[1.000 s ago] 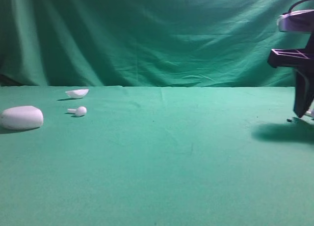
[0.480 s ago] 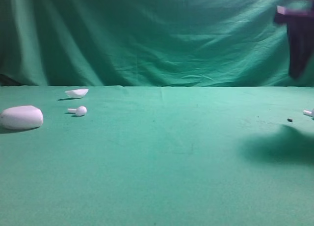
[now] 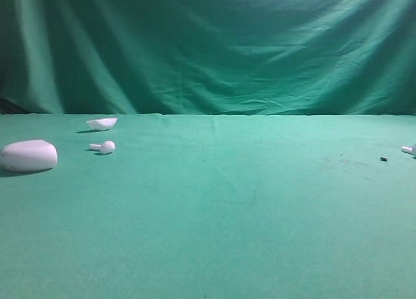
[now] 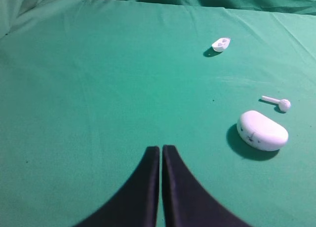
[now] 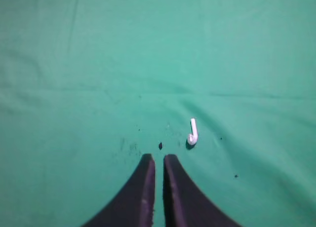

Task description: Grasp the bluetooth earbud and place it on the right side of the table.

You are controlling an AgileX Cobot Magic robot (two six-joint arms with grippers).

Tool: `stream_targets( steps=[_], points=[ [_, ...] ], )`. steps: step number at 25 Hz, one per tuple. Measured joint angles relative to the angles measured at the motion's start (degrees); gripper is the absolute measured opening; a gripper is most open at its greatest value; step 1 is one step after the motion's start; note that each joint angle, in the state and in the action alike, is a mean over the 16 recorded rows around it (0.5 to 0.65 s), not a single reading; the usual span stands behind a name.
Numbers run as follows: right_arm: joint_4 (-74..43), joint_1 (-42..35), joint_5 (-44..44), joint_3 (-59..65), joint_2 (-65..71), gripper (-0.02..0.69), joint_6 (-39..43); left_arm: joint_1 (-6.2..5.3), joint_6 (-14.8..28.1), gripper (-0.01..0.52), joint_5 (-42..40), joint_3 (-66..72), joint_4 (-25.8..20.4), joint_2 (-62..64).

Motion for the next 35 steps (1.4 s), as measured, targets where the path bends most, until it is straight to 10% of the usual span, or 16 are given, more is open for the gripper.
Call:
stream_targets(
  steps=[18, 35],
  points=[
    [5.5, 0.0, 2.1, 11.2, -42.8, 0.000, 0.0, 0.00, 0.0, 0.000, 0.0, 0.0, 0.0, 0.0],
    [-2.1, -0.7, -12.1, 26.8, -53.8, 0.000, -0.8, 0.00, 0.0, 0.000, 0.0, 0.0, 0.0, 0.0]
  ],
)
